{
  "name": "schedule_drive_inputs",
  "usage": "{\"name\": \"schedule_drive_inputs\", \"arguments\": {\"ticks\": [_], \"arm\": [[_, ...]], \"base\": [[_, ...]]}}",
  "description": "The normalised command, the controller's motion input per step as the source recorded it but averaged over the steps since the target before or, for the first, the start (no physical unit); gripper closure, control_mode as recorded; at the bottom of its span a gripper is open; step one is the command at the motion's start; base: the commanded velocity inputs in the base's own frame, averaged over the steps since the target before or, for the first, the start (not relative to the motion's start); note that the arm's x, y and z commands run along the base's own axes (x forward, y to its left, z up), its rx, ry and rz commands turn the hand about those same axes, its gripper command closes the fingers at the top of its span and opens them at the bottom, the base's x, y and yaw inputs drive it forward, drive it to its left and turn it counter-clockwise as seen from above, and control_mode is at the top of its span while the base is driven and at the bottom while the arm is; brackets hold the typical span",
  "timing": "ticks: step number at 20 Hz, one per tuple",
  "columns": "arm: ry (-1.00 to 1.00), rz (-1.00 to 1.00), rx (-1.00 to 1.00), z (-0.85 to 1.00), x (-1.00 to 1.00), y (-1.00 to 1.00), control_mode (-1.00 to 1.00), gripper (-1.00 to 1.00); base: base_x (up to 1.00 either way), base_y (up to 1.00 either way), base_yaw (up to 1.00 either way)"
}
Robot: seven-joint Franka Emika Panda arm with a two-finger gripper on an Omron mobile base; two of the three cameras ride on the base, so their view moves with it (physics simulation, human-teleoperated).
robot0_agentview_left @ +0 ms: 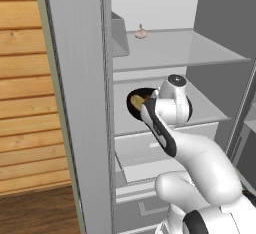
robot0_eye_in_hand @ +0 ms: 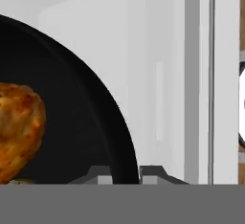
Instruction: Pick the chicken drumstick and potato from their plates and place them in the bowl. Then put the bowl in the fridge.
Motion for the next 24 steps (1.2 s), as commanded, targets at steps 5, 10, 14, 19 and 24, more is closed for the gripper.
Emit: {"name": "schedule_drive_inputs", "arguments": {"ticks": [5,10,14,19,24], "arm": [[-0.01,0.0,0.01,-0.38,0.27,0.18,-1.0,-1.0],[-0.08,0.0,0.0,-0.19,0.12,0.09,-1.0,-1.0],[-0.15,0.0,0.0,0.0,-0.08,0.04,-1.0,-1.0],[-0.23,0.0,-0.06,0.2,-0.45,0.05,-1.0,-1.0],[-0.03,0.0,-0.01,0.58,-0.68,0.05,-1.0,-1.0]], "base": [[0.0,0.0,0.0],[0.0,0.0,0.0],[0.0,0.0,0.0],[0.0,0.0,0.0],[0.0,0.0,0.0]]}}
